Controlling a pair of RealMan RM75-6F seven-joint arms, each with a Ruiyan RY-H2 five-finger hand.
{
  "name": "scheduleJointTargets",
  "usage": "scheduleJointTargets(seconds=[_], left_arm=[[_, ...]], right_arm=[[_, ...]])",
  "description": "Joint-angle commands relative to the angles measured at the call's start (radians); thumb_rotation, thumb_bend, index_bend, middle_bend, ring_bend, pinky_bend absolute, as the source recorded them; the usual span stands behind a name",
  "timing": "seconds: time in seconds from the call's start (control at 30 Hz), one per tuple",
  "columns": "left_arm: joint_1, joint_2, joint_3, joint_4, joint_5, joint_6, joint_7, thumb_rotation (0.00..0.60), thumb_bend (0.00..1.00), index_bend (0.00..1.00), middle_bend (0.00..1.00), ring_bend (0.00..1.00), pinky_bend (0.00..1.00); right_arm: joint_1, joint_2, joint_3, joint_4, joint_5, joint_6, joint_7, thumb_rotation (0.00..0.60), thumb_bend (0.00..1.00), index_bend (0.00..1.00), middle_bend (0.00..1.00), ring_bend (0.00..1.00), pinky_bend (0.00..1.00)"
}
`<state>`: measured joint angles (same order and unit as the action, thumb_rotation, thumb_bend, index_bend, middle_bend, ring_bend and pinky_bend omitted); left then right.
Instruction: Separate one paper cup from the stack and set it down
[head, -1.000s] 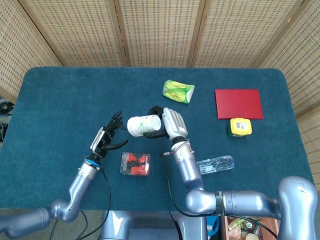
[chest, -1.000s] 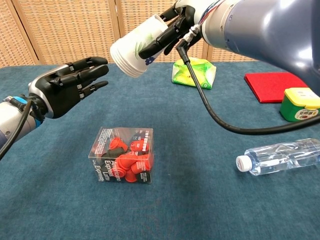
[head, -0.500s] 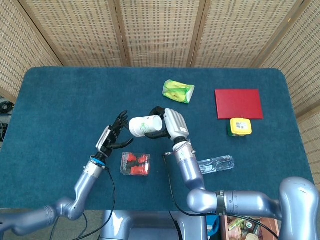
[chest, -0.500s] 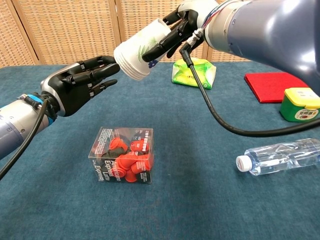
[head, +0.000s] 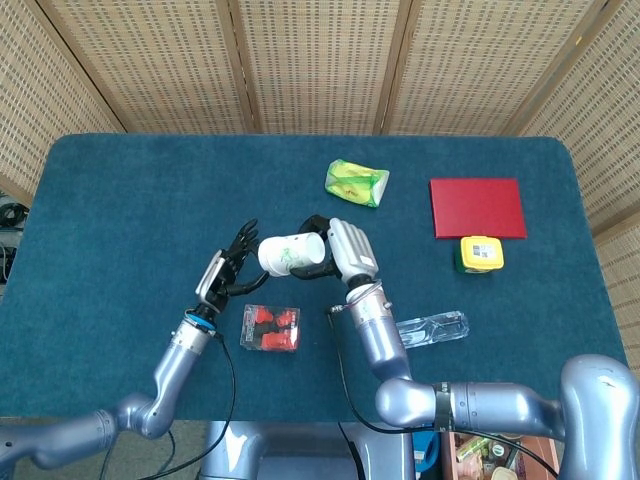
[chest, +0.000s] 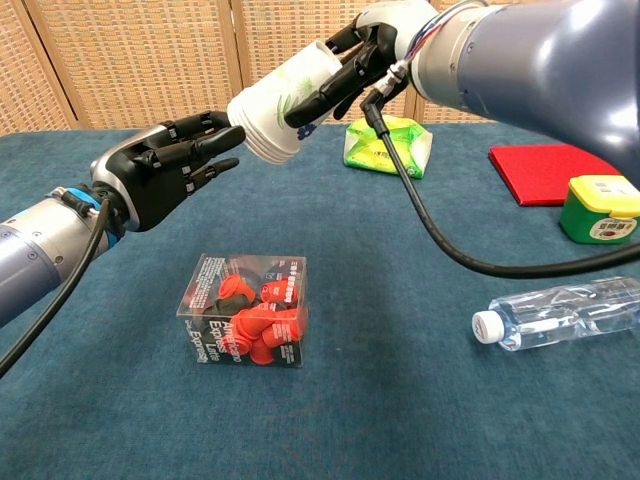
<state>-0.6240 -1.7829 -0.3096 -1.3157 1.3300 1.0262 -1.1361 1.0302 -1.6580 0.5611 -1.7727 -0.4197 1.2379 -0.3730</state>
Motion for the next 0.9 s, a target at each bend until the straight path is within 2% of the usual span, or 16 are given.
scheduleJointTargets(seconds=[0.03, 0.9], left_arm=[[-0.006, -0.004, -0.005, 0.003, -0.005, -0.01, -0.005, 0.6, 0.31, 0.53, 0.0, 0.0, 0.0], [-0.018, -0.016, 0.0, 0.0, 0.002, -0.025, -0.021, 0.6, 0.4, 0.62, 0.0, 0.0, 0.0]], right_arm=[[0.0, 0.001, -0.001, -0.002, -0.001, 0.001, -0.001, 0.6, 0.19, 0.78, 0.65, 0.51, 0.74], [-0.009, 0.01, -0.007, -0.008, 0.0, -0.003, -0.004, 0.6, 0.19, 0.78, 0.65, 0.51, 0.74]])
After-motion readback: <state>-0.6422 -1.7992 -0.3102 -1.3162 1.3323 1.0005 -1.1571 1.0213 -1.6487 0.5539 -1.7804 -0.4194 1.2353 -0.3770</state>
